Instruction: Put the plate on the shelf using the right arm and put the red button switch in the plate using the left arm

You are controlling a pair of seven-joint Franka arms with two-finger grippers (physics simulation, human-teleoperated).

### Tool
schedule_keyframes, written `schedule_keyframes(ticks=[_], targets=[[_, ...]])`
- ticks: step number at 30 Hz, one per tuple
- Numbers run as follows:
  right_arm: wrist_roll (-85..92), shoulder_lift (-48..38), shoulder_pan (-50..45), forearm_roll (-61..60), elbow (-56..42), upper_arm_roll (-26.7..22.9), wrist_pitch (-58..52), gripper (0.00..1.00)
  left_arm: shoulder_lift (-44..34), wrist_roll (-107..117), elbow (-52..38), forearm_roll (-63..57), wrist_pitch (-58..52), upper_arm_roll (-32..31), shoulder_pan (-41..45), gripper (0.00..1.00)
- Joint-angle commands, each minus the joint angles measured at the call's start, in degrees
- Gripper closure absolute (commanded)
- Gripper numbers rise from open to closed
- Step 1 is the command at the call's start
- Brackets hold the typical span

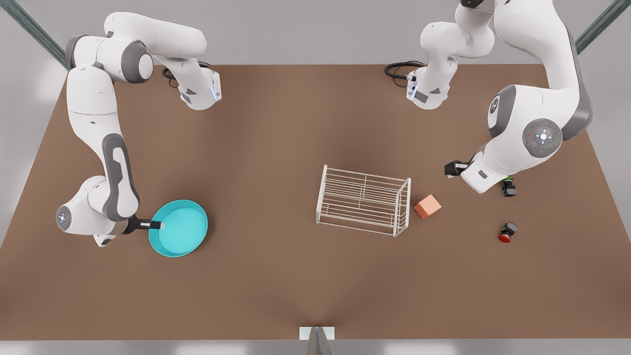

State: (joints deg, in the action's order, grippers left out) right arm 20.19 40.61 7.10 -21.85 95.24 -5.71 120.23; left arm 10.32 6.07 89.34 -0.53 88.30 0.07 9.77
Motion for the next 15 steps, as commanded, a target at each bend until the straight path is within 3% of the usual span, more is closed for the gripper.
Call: schedule_keyframes(ticks=[1,4,15], targets=[[5.1,0.1,-0.1,-0.2,-0.1,0.0,2.3,0.26,0.0,0.3,0.0,0.0,0.0,0.0,0.0,0.00],[5.5,1.0,-0.1,-0.1,-0.4,-0.1,4.0,0.29,0.0,0.3,0.0,-0.1,0.0,0.0,0.0,0.00],[6.3,1.2,-0.1,0.2,-0.8,-0.4,3.2,0.63,0.1,1.2,0.1,0.0,-0.2,-0.1,0.0,0.00]])
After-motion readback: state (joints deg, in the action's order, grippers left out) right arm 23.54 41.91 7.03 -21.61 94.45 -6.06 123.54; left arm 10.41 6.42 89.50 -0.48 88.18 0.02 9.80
